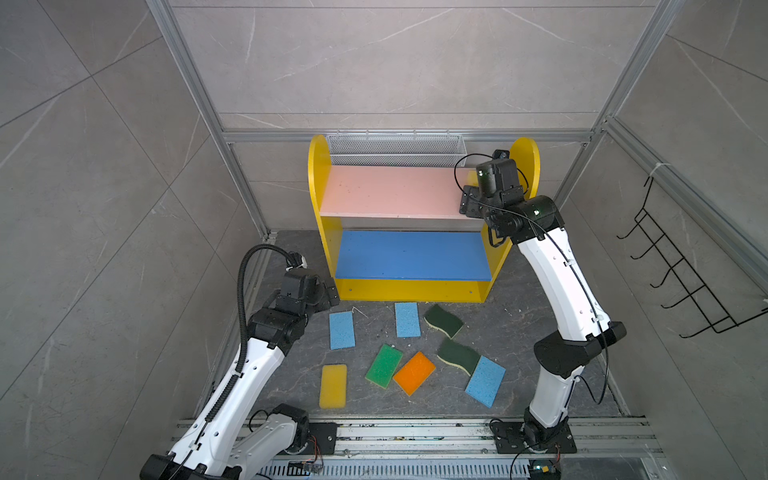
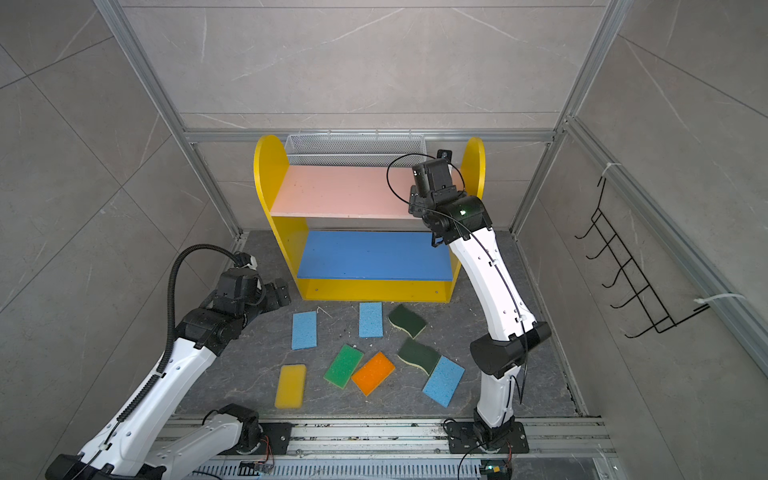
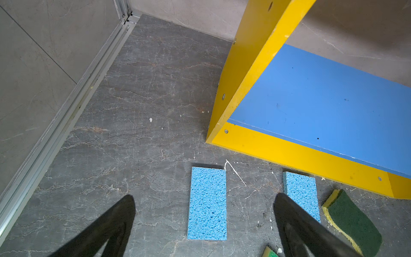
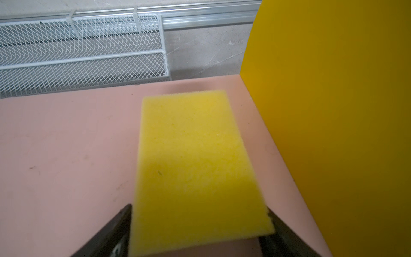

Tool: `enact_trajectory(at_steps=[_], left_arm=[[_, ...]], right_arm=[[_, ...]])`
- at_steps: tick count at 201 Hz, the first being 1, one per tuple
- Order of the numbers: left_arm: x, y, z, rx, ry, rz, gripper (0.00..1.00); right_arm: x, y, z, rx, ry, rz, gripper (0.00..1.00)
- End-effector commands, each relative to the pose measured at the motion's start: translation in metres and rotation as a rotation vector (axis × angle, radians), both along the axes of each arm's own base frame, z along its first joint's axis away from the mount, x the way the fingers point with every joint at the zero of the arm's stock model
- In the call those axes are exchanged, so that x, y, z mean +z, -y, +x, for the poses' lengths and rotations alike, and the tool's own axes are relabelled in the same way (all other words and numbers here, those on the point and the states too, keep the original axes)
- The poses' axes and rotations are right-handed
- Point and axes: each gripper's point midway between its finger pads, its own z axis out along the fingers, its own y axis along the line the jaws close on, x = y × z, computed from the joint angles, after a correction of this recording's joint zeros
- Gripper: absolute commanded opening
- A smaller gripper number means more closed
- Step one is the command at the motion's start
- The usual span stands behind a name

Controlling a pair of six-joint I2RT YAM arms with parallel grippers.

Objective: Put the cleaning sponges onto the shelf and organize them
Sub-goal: 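Lower the yellow sponge onto the pink shelf and open the right gripper, then grasp the blue sponge nearest the shelf with the left gripper while the right gripper withdraws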

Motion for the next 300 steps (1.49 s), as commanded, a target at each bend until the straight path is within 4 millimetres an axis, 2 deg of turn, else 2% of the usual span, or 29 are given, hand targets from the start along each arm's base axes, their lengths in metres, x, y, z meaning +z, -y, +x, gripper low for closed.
enact_trajectory(at_steps=[1, 61, 84, 121, 156, 202, 228, 274, 300], left_arm=[[0.004, 0.002, 0.0, -0.022, 0.011, 0.002, 0.99], [0.007, 0.003, -0.007, -0.032, 0.01, -0.009, 0.99], [0.007, 0.006, -0.012, -0.05, 0.003, -0.028, 0.99], [-0.01, 0.016, -0.024, -0.105, -0.081, -0.054, 0.98], [-0.04, 0.014, -0.043, -0.072, -0.168, -0.081, 0.97], [-0.089, 0.02, -0.062, -0.035, -0.32, -0.087, 0.97], [-0.109, 0.025, -0.064, -0.022, -0.371, -0.074, 0.97], [-0.147, 0.036, -0.063, -0.022, -0.463, -0.047, 0.98], [-0.165, 0.04, -0.059, -0.034, -0.504, -0.021, 0.99]], right_arm=[[-0.007, 0.0, -0.024, 0.02, -0.063, -0.028, 0.87], [0.012, -0.015, -0.065, 0.06, -0.009, -0.072, 0.89], [0.012, -0.02, -0.085, 0.083, -0.007, -0.076, 0.89], [0.008, -0.018, -0.119, 0.129, 0.003, -0.033, 0.9], [-0.023, -0.007, -0.147, 0.161, -0.048, -0.006, 0.91], [-0.059, 0.008, -0.171, 0.17, -0.119, -0.01, 0.93], [-0.082, 0.009, -0.181, 0.177, -0.158, 0.024, 0.96], [-0.135, -0.003, -0.189, 0.215, -0.26, 0.073, 0.96], [-0.147, -0.003, -0.19, 0.209, -0.281, 0.069, 0.96]])
